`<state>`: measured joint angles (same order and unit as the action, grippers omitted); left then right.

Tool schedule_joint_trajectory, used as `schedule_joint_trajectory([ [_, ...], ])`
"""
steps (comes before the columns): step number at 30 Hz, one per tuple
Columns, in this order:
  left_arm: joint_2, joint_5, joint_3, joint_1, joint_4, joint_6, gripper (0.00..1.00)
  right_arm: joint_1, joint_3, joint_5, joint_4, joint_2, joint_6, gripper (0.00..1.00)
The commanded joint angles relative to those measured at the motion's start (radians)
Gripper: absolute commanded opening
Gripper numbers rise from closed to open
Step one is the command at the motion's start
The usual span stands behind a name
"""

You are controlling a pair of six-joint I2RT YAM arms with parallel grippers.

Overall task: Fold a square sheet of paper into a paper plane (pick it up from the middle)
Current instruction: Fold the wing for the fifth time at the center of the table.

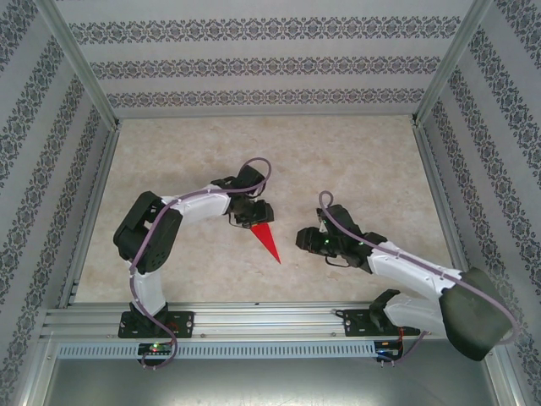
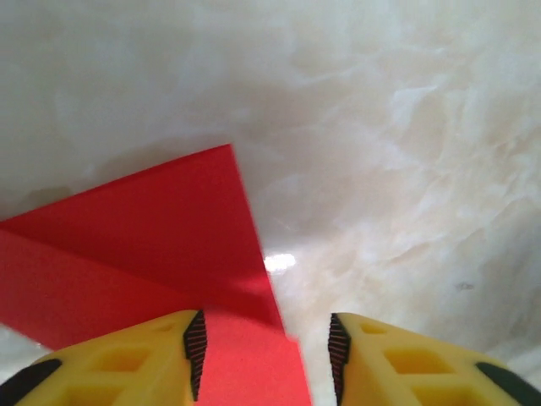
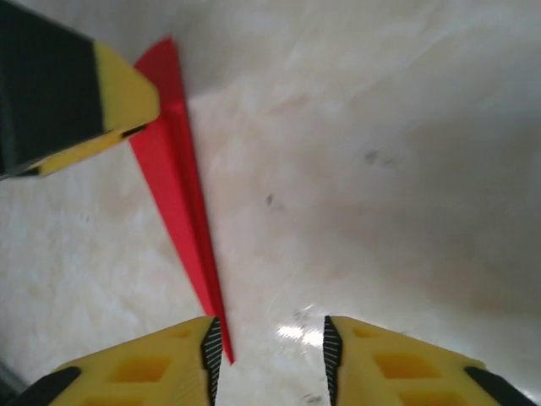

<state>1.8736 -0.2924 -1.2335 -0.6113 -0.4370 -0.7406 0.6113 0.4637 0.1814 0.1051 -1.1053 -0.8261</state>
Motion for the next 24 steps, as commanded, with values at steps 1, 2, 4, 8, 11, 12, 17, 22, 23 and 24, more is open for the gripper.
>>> schedule_joint_trajectory([
  [1, -0.078, 0.206, -0.072, -0.048, -0.215, 0.043, 0.52, -0.013, -0.057, -0.163, 0.02, 0.062, -0.047, 0.47],
  [2, -0.089, 0.227, -0.081, -0.055, -0.232, 0.036, 0.53, -0.016, -0.07, -0.173, 0.0, 0.077, -0.055, 0.48],
  [4, -0.106, 0.298, -0.102, -0.073, -0.295, 0.014, 0.56, -0.019, -0.099, -0.186, -0.042, 0.104, -0.068, 0.52],
  [8, -0.103, 0.39, -0.153, -0.101, -0.418, -0.044, 0.57, -0.021, -0.114, -0.192, -0.097, 0.118, -0.073, 0.58],
  [11, -0.094, 0.416, -0.171, -0.134, -0.464, -0.099, 0.58, -0.021, -0.114, -0.177, -0.129, 0.089, -0.071, 0.6],
  [12, -0.088, 0.422, -0.174, -0.142, -0.471, -0.114, 0.59, -0.021, -0.114, -0.168, -0.139, 0.075, -0.067, 0.6],
  [17, -0.026, 0.411, -0.227, -0.184, -0.493, -0.154, 0.71, -0.022, -0.058, -0.119, -0.155, -0.024, -0.056, 0.6],
  [22, 0.096, 0.426, -0.355, -0.227, -0.586, -0.145, 0.75, -0.021, -0.03, -0.086, -0.177, -0.089, -0.065, 0.59],
  [23, 0.122, 0.431, -0.381, -0.232, -0.613, -0.145, 0.75, -0.022, -0.031, -0.086, -0.181, -0.092, -0.069, 0.59],
  [24, 0.141, 0.439, -0.4, -0.236, -0.637, -0.151, 0.75, -0.021, -0.033, -0.086, -0.183, -0.093, -0.071, 0.59],
])
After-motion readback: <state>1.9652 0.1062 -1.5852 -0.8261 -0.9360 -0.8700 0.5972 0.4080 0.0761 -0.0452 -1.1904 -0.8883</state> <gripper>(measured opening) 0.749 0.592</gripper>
